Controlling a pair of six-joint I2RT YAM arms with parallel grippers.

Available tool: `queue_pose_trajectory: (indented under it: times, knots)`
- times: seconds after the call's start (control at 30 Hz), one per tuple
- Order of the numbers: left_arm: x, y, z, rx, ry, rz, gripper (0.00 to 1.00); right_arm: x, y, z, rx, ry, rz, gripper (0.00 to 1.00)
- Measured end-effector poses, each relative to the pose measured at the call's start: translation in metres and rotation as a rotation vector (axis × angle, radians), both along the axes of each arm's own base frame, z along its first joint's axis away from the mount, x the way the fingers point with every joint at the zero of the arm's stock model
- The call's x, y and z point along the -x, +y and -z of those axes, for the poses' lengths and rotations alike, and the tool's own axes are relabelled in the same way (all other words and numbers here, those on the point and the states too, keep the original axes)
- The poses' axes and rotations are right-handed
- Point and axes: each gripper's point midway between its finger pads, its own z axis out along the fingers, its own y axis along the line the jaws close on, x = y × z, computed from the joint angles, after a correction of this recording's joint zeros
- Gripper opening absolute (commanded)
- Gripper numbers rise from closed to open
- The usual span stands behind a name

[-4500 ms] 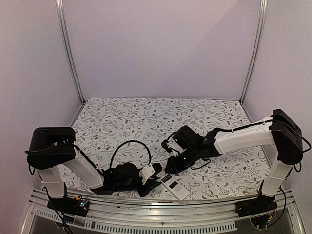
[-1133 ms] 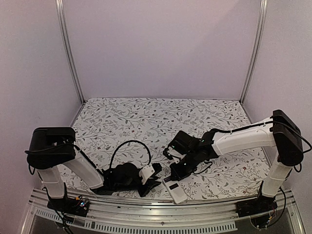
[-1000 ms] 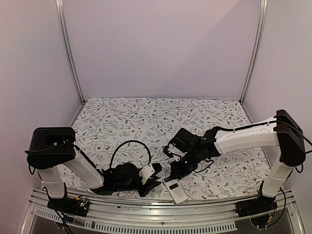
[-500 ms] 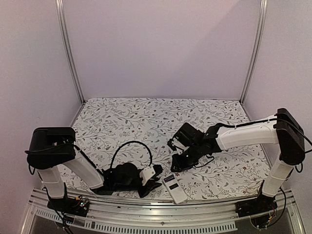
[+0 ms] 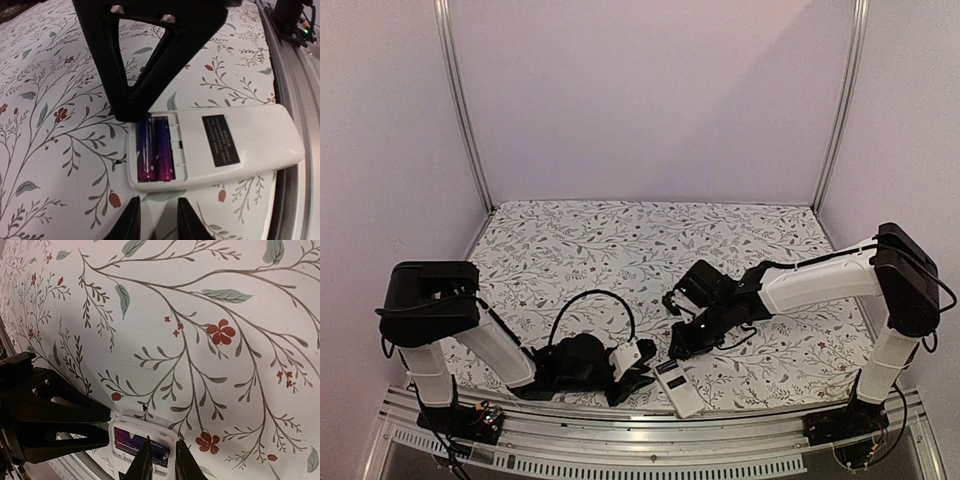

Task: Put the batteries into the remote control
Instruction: Press the battery in the battery compartment.

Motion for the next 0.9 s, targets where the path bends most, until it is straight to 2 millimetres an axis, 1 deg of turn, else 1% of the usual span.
queue_pose_trajectory:
  times: [0.5,0.9]
  knots:
    - [-0.0006,-0.0007,-0.0002,0.005,0.000,-0.003,0.24,0.0052,0.0035,0.0065,-0.014,0.007,-0.008,0.09]
    - [-0.0032,-0.0013,-0.0002,0.009,0.002,-0.020,0.23,0.0074,0.0049,0.0069,-0.032,0.006,0.003,0.09]
